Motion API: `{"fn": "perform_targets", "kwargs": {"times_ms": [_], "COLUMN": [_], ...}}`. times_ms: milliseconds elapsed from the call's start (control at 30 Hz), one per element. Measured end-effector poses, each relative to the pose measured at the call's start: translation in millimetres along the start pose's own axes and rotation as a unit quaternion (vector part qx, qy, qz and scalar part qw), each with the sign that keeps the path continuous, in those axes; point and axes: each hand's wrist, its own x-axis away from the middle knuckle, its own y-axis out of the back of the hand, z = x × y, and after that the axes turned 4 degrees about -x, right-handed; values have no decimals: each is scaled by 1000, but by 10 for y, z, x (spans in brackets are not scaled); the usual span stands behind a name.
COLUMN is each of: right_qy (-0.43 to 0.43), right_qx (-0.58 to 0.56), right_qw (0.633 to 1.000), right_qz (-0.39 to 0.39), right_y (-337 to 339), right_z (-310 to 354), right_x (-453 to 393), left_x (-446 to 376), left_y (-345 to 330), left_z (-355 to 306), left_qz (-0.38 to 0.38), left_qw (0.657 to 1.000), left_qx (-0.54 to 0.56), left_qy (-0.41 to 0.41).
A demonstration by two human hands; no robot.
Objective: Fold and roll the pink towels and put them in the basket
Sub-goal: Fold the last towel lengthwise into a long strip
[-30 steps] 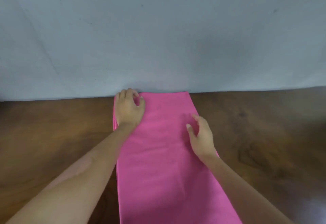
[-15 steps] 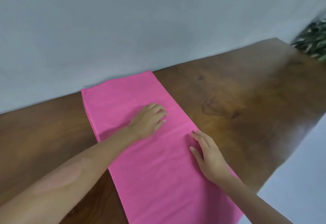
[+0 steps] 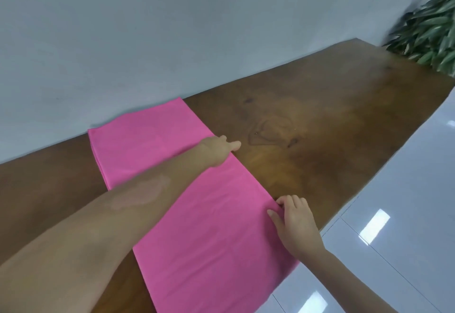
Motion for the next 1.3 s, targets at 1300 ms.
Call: {"fn": "perform_targets", "kwargs": {"times_ms": [1300], "right_qy": [-91], "right_qx": [-65], "right_qw": [987], "right_qz": [118], "right_y": [322], "right_z": [-759], "right_x": [1370], "left_x": [167], "left_y": [-280], "left_z": [-168], "left_qz": [-130], "left_qw": [913], "left_qx": [292], "left_qy": [255]}}
